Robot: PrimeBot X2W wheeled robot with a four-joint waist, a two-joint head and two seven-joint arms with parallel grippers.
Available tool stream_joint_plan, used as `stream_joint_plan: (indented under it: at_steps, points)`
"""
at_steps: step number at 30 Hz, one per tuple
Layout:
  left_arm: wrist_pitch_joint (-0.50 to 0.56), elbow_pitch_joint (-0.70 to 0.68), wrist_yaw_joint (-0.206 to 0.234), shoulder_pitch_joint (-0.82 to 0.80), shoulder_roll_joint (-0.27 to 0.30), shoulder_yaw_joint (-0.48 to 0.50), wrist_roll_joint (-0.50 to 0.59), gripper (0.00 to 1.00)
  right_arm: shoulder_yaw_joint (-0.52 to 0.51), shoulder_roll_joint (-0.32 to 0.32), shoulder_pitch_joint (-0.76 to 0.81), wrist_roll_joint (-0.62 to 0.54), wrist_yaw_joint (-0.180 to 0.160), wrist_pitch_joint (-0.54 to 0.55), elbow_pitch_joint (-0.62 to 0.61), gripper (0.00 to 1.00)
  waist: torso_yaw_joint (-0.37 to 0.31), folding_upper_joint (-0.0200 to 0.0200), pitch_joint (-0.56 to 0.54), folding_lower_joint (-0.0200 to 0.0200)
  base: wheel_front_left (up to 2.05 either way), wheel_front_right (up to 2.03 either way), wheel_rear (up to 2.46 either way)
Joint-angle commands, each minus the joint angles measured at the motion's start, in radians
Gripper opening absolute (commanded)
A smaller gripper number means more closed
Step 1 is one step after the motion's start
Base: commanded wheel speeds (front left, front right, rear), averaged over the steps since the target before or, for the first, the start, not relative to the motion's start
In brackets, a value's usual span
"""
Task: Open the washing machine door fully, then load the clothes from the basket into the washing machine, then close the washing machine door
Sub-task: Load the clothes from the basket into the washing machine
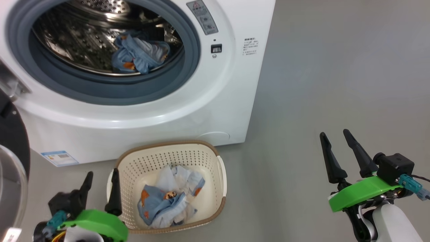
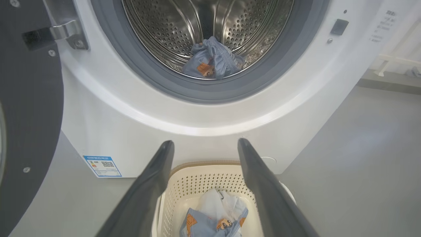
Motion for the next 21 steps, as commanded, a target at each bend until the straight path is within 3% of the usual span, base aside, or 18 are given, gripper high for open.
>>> stream_joint_plan:
  at_steps: [1,10,21]
  points:
    - [0.008,0.003,-0.005,-0.054,0.029,0.02,-0.007,1.0,0.024,-0.002,-0.009,0.003,0.002,-0.005,-0.025,1.0,-0.01,0.0,0.032,0.0,0.0,0.0,0.0]
    - [0.082,0.191,-0.009,-0.201,0.075,-0.071,-0.047,1.0,0.029,0.021,-0.055,0.004,0.002,-0.005,-0.045,1.0,-0.047,0.0,0.165,0.0,0.0,0.0,0.0]
    - [0.192,0.449,-0.01,-0.397,0.152,-0.276,-0.134,1.0,0.023,0.066,-0.124,0.005,0.002,-0.005,-0.07,1.0,-0.123,0.0,0.335,0.0,0.0,0.0,0.0]
